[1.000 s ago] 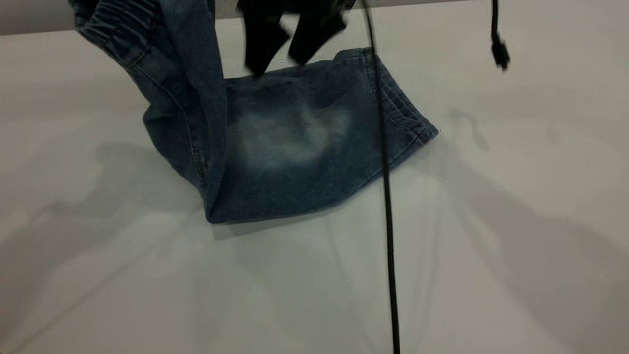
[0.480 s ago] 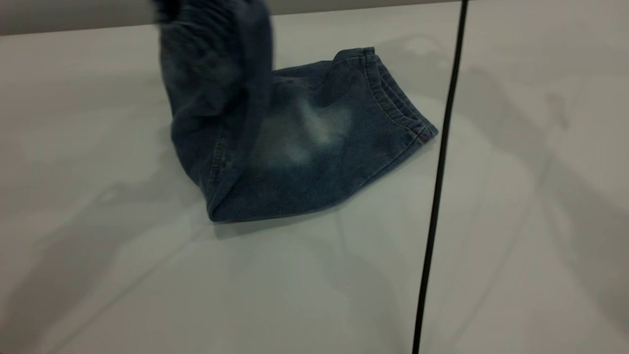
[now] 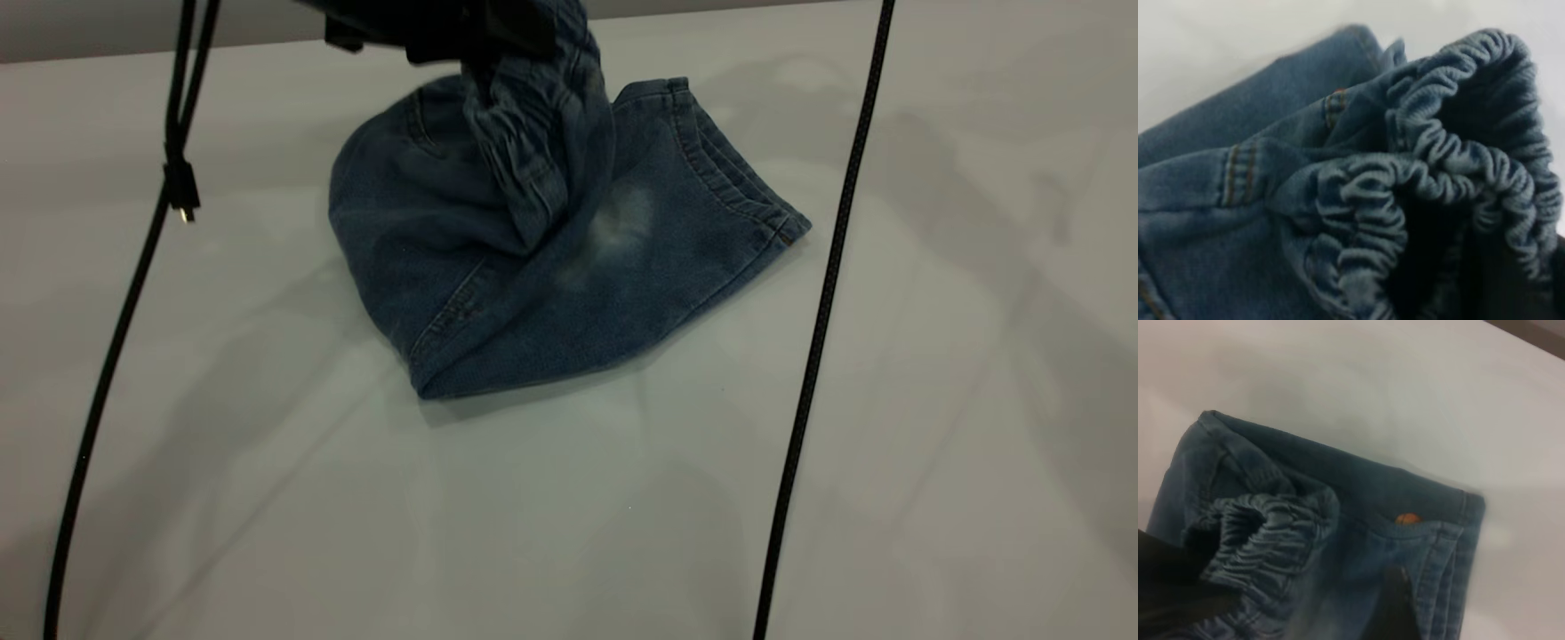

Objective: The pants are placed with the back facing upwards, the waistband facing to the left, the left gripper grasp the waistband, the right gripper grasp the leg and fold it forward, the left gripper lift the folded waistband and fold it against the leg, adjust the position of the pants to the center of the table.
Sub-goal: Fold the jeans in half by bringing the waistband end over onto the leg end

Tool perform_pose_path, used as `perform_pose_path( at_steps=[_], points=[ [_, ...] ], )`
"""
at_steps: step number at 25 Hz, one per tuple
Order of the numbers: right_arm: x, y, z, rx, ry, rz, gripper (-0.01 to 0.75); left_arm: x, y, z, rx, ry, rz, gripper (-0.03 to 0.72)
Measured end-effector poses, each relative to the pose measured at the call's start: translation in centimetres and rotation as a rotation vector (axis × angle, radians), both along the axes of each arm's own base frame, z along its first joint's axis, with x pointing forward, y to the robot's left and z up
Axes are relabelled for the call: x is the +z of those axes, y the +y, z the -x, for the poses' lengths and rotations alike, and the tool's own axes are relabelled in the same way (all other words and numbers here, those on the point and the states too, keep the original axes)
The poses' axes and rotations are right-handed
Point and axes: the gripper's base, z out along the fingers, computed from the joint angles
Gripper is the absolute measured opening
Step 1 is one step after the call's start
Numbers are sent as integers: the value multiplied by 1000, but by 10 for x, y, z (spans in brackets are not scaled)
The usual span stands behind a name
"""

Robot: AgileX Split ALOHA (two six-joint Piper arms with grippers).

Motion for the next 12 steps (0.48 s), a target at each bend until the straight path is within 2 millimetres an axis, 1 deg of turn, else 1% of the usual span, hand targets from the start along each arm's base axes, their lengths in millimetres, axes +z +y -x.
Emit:
perform_pose_path(
  at_steps=[2,5,8,10,12],
  points=[
    [0,0,0,-1,2,-10,511,5,0,1,-58,-58,-33,216],
    [0,0,0,3,2,-14,511,20,1,1,-97,-144,-63,383],
    [0,1,0,2,4,-17,511,40,7,-1,-53,-219,-111,512],
    [5,-1,1,-12,0,-15,511,56,14,-2,-9,-265,-131,556],
    [16,-6,4,-47,-6,-37,511,70,21,-2,32,-305,-151,574]
  ],
)
